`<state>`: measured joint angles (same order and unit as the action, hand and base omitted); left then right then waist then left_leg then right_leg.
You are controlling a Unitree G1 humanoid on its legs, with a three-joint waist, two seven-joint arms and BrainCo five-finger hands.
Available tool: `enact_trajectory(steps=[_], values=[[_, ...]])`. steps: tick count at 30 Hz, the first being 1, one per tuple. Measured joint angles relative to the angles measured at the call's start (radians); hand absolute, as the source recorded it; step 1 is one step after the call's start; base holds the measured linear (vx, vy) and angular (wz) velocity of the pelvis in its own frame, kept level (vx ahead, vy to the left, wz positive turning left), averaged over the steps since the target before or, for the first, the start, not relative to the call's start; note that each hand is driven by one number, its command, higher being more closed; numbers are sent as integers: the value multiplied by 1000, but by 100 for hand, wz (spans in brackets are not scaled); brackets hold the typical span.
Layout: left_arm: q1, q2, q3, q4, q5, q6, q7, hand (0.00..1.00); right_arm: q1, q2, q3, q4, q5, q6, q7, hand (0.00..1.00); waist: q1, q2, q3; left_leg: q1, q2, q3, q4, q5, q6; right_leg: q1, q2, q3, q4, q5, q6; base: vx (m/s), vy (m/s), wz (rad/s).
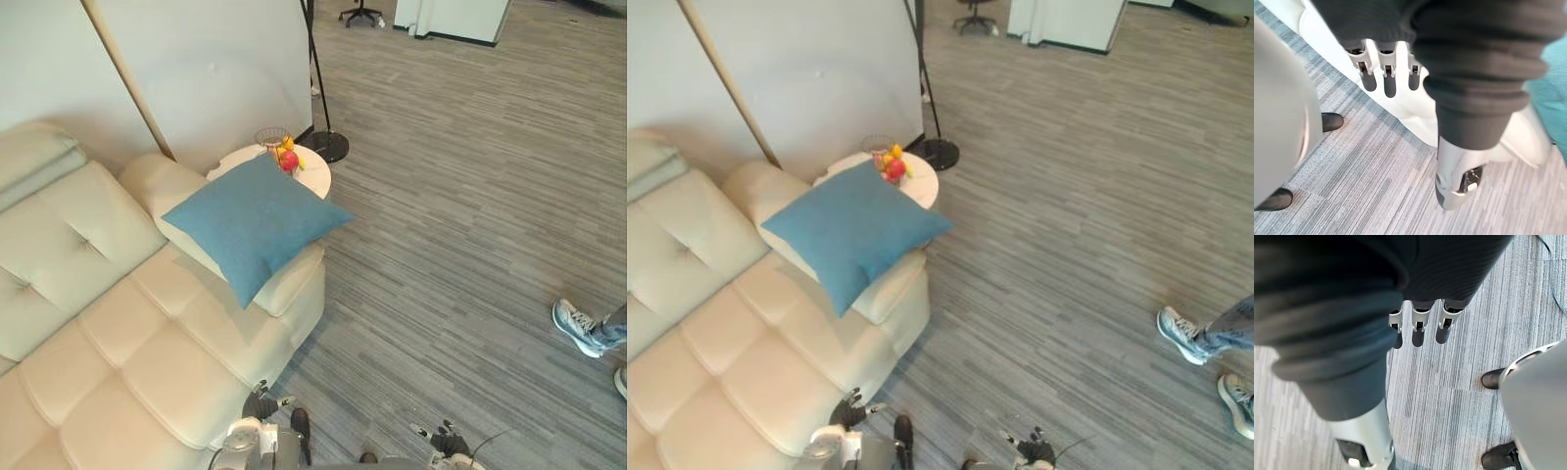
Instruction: Pick up cushions and gather them together orderly.
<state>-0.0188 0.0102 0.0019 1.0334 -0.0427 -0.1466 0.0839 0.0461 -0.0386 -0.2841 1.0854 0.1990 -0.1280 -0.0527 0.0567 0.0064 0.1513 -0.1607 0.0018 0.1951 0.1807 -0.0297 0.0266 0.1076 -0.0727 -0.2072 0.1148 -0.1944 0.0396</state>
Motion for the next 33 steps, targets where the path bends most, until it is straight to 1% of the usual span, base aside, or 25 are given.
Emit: enact_trajectory(steps=[1, 2, 3, 4, 5, 6, 7, 8, 10, 11, 12, 13, 15, 16, 17, 18, 19, 20, 22, 23, 25, 26, 29, 30, 33], values=[[0, -1, -1, 1, -1, 1, -1, 0, -5, -2, 13, 2, -1, 0, 1, 0, -1, 4, -3, 1, -13, -8, 20, -38, 9, -2, -16, 5, 42, -16, 24, 428, 121, 21], [0, -1, -1, 3, -1, 1, -1, 0, -6, -3, 14, 3, -2, 0, 3, 0, -1, 6, -4, 16, -22, -17, 22, -61, 8, -9, -24, 12, 91, -28, 40, 439, 144, 31], [1, -2, -1, 18, -1, 2, -1, 0, -5, -9, 13, 4, -2, 0, 6, 0, -1, 12, -8, 46, -33, -35, 21, -86, 13, -39, -41, 26, 221, -43, 65, 450, 139, 38], [3, 3, -6, 21, -1, 2, -1, 0, -2, -10, 11, 4, -3, 0, 8, 0, 0, 9, -13, 81, -44, -55, 18, -94, 20, -98, -59, 46, 400, -41, 95, 400, 99, 52], [4, 13, -21, 22, -1, 5, -1, 0, 0, -8, 6, 3, -3, 0, 8, 0, -2, 3, -13, 111, -57, -79, 14, -99, 25, -144, -74, 63, 528, -39, 134, 425, 31, 85], [4, 27, -42, 38, -1, 6, -1, 0, 10, 0, -5, 3, -3, 0, 11, 0, -15, -3, -15, 149, -71, -127, 1, -106, 30, -188, -82, 77, 665, -61, 149, 424, -36, 106], [11, 36, -51, 43, -1, 8, -1, 0, 16, 0, -9, -2, -2, 0, 13, 0, -19, -9, -20, 183, -74, -163, -20, -107, 30, -217, -81, 69, 709, -83, 117, 397, -60, 112], [15, 41, -53, 43, -1, 7, 0, 0, 18, -1, -9, -2, -2, 0, 13, 0, -20, -4, -21, 202, -73, -191, -34, -107, 30, -234, -78, 54, 706, -98, 97, 355, -88, 98], [12, 42, -49, 43, -1, 8, 0, 0, 16, -1, -20, -8, -1, -1, 13, 0, -24, -8, -22, 231, -65, -263, -45, -107, 30, -272, -60, 63, 632, -121, 59, 279, -113, 109], [15, 35, -39, 42, -1, 8, 0, 0, 16, -2, -29, -11, -1, -2, 13, 0, -27, 8, -22, 239, -52, -299, -45, -108, 27, -297, -45, 94, 551, -125, 49, 276, -162, 118], [15, 26, -28, 42, 0, 8, 0, 0, 15, -3, -29, -18, -1, -3, 13, 0, -28, 8, -26, 250, -39, -320, -45, -115, 17, -310, -28, 139, 482, -119, 46, 315, -216, 116], [16, 18, -15, 39, 0, 8, 1, 0, 15, -4, -29, -28, -1, -3, 13, 0, -28, 13, -26, 256, -24, -341, -41, -126, -2, -323, -9, 219, 402, -98, 46, 303, -260, 103], [21, 14, 6, 37, 2, 6, 1, 0, 19, 4, -26, -34, -1, -2, 13, 0, -30, 0, -30, 261, -19, -348, -13, -166, -41, -315, 0, 340, 263, -4, 57, 245, -275, 94], [24, 24, 25, 30, 2, 5, 1, 0, 28, 23, -26, -34, -1, -1, 13, 0, -29, -40, -38, 255, -35, -362, 20, -212, -62, -316, -24, 385, 211, 98, 74, 174, -289, 69], [22, 10, 43, 37, 2, 7, 2, 0, 23, 19, -26, -34, -1, 2, 14, 0, -27, -19, -31, 258, -10, -375, 42, -237, -72, -316, -13, 350, 257, 75, 60, 186, -360, 72], [34, -8, 65, 35, 2, 5, 1, 0, 34, 12, -28, -44, 0, 1, 11, 0, -27, -7, -45, 242, 17, -385, 67, -244, -84, -307, 1, 308, 258, 51, 42, 168, -347, 69], [36, -32, 82, 35, 2, 5, 1, 0, 38, 9, -26, -46, 0, 1, 10, 0, -27, 15, -57, 235, 50, -392, 68, -247, -96, -295, 18, 267, 253, 40, 25, 171, -318, 77], [36, -45, 89, 35, 2, 5, 1, 0, 39, 5, -26, -48, 1, 1, 11, 0, -27, 20, -59, 232, 63, -395, 68, -243, -103, -286, 22, 240, 250, 34, 14, 156, -303, 93], [36, -62, 87, 27, 3, 5, -4, 0, 44, 10, -26, -48, 3, 1, 9, 0, -35, 19, -54, 224, 100, -389, 70, -219, -142, -238, 24, 143, 230, 18, -12, 97, -263, 113], [37, -61, 89, 24, 3, 6, -2, 0, 45, 11, -28, -47, 3, 1, 9, 0, -37, 17, -53, 213, 111, -376, 74, -215, -149, -228, 24, 119, 225, 15, -17, 66, -253, 114], [37, -60, 85, 17, 3, 5, 0, 0, 40, 15, -39, -44, 8, 1, 8, 0, -42, 15, -53, 184, 131, -309, 81, -197, -159, -202, 23, 48, 203, 10, -26, 29, -191, 100], [37, -59, 79, 17, 3, 5, 0, 0, 37, 16, -47, -44, 8, 1, 8, 0, -42, 15, -53, 176, 133, -295, 80, -191, -156, -200, 22, 37, 196, 10, -27, -2, -89, 75], [35, -40, 27, 21, 3, 5, 0, 0, 35, 16, -58, -39, 16, 1, 8, 0, -45, 17, -53, 163, 134, -224, 35, -139, -152, -184, 5, -5, 155, 25, -29, -25, -45, 45], [36, -31, 13, 22, 3, 5, 0, 0, 35, 12, -58, -37, 18, 1, 7, 0, -46, 18, -54, 163, 126, -214, 11, -118, -149, -176, 5, -11, 131, 37, -29, -25, -13, 18], [27, -13, -1, 40, 3, 5, 0, 0, 34, 10, -57, -32, 19, 1, 5, 0, -47, 17, -54, 163, 124, -212, -33, -86, -149, -172, 12, -16, 84, 76, -29, -8, -3, 3]])
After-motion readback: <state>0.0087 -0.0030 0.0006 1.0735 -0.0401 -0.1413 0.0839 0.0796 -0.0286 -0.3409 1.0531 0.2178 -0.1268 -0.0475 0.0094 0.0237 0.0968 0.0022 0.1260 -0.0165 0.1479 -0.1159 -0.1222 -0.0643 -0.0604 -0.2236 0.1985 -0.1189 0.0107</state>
